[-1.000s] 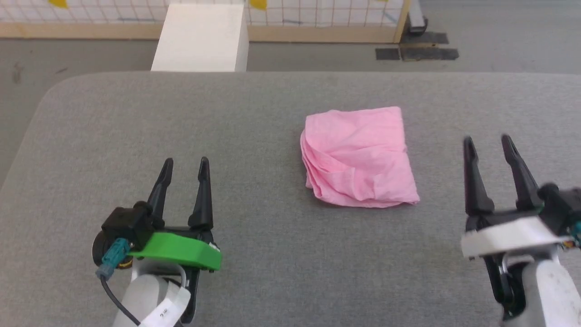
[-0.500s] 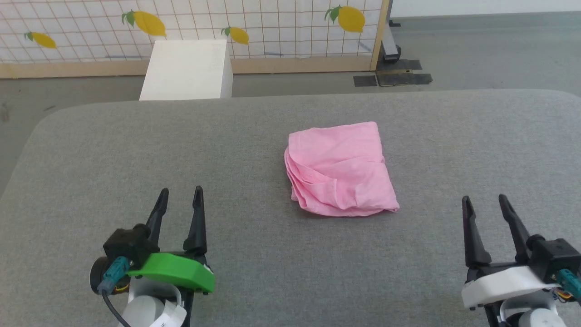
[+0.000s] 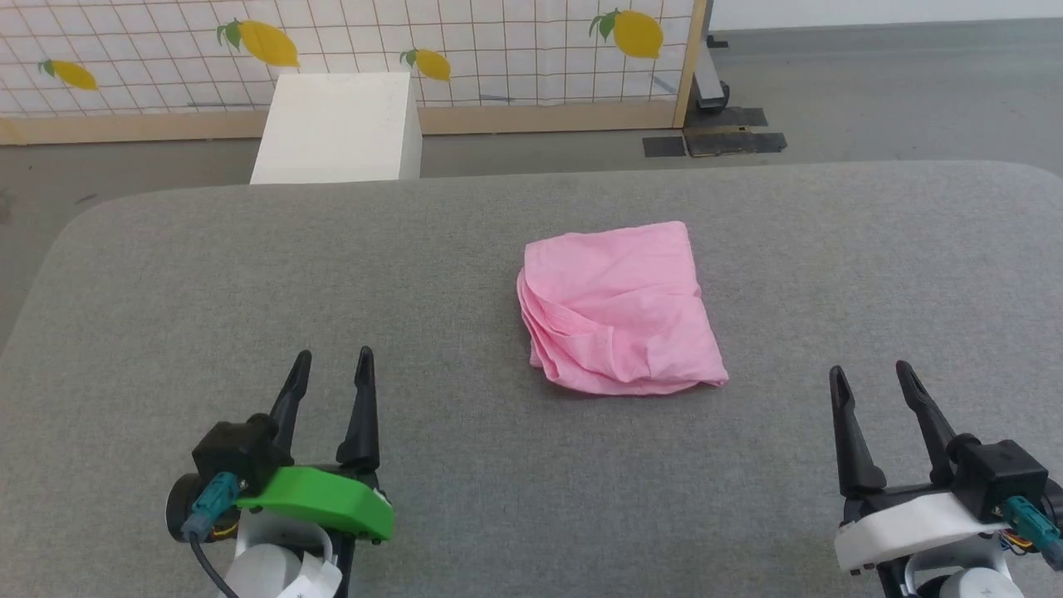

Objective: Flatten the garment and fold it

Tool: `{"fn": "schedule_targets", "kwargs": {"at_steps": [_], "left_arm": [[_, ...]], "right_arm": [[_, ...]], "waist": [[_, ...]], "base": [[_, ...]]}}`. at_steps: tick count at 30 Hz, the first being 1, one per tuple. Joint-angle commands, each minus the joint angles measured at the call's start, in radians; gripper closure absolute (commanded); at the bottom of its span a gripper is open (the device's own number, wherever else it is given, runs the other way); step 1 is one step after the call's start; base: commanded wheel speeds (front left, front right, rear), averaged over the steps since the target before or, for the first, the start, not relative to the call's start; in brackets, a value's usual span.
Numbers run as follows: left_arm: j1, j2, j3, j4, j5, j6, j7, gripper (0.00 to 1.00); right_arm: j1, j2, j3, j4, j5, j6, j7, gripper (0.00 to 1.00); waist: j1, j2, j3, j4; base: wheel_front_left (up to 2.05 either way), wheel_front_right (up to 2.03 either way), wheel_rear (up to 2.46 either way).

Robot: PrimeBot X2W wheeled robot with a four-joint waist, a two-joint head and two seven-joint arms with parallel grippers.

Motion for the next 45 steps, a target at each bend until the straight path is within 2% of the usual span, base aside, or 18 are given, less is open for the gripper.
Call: {"fn": "schedule_targets", "kwargs": {"at_steps": [1,7,9,11,14,17,18,24,27,30,33,39,44,45], "left_arm": [[0.011,-0.002,0.002,-0.001,0.003,-0.002,-0.004,0.00],[0.010,-0.002,0.002,-0.003,0.001,-0.002,-0.004,0.00],[0.008,-0.002,0.002,-0.005,0.000,-0.002,-0.004,0.00],[0.003,-0.002,0.000,-0.010,0.000,-0.002,-0.004,0.00],[-0.004,-0.002,-0.003,-0.017,0.003,-0.001,-0.004,0.00],[-0.016,-0.002,-0.006,-0.023,0.005,-0.002,-0.004,0.00],[-0.020,-0.002,-0.007,-0.026,0.005,-0.002,-0.004,0.00],[-0.052,-0.002,-0.019,-0.039,0.005,-0.002,-0.004,0.00],[-0.074,-0.002,-0.030,-0.052,-0.007,0.003,-0.004,0.00],[-0.088,-0.002,-0.043,-0.061,-0.018,0.008,-0.004,0.00],[-0.108,-0.002,-0.063,-0.073,-0.031,0.018,-0.004,0.00],[-0.118,-0.002,-0.072,-0.082,-0.034,0.024,-0.004,0.00],[-0.119,-0.002,-0.077,-0.086,-0.035,0.028,-0.004,0.00],[-0.119,-0.002,-0.078,-0.087,-0.035,0.029,-0.004,0.00]], "right_arm": [[0.007,-0.001,0.002,-0.005,-0.006,-0.001,-0.006,0.00],[0.007,0.001,0.002,-0.006,0.003,-0.001,0.000,0.00],[-0.001,0.002,0.006,-0.002,0.045,-0.001,0.014,0.00],[-0.025,0.006,0.006,0.008,0.142,-0.001,0.058,0.00],[-0.091,0.013,-0.013,0.027,0.394,-0.001,0.194,0.00],[-0.178,0.016,-0.067,0.065,0.668,-0.001,0.391,0.00],[-0.205,0.016,-0.091,0.087,0.728,-0.001,0.451,0.00],[-0.407,-0.021,-0.215,0.306,0.899,-0.001,0.845,0.00],[-0.498,-0.042,-0.257,0.401,0.890,-0.001,0.982,0.00],[-0.575,-0.048,-0.301,0.476,0.850,-0.001,1.042,0.00],[-0.679,-0.048,-0.353,0.591,0.739,-0.001,1.121,0.00],[-0.751,-0.030,-0.391,0.664,0.620,-0.001,1.205,0.00],[-0.786,-0.004,-0.413,0.665,0.566,-0.001,1.249,0.00],[-0.792,0.002,-0.415,0.660,0.561,-0.001,1.259,0.26]], "waist": [[0.0000,0.0000,0.001,0.001],[0.0000,0.0000,0.004,0.003],[0.0000,0.0000,0.010,0.005],[0.0000,0.0000,0.020,0.008],[0.0000,0.0000,0.038,0.016],[0.0000,0.0000,0.063,0.031],[0.0000,0.0000,0.071,0.035],[0.0000,0.0000,0.132,0.079],[0.0000,0.0000,0.164,0.110],[0.0000,0.0000,0.192,0.137],[0.0000,0.0000,0.228,0.183],[0.0000,0.0000,0.249,0.222],[0.0000,0.0000,0.253,0.237],[0.0000,0.0000,0.254,0.237]], "base": [[0.00,0.00,0.00],[0.00,0.00,0.00],[0.00,0.00,0.00],[0.00,0.00,0.00],[0.00,0.00,0.00],[0.00,0.00,0.00],[0.00,0.00,0.00],[0.00,0.00,0.00],[0.00,0.00,0.00],[0.00,0.00,0.00],[0.00,0.00,0.00],[0.00,0.00,0.00],[0.00,0.00,0.00],[0.00,0.00,0.00]]}}
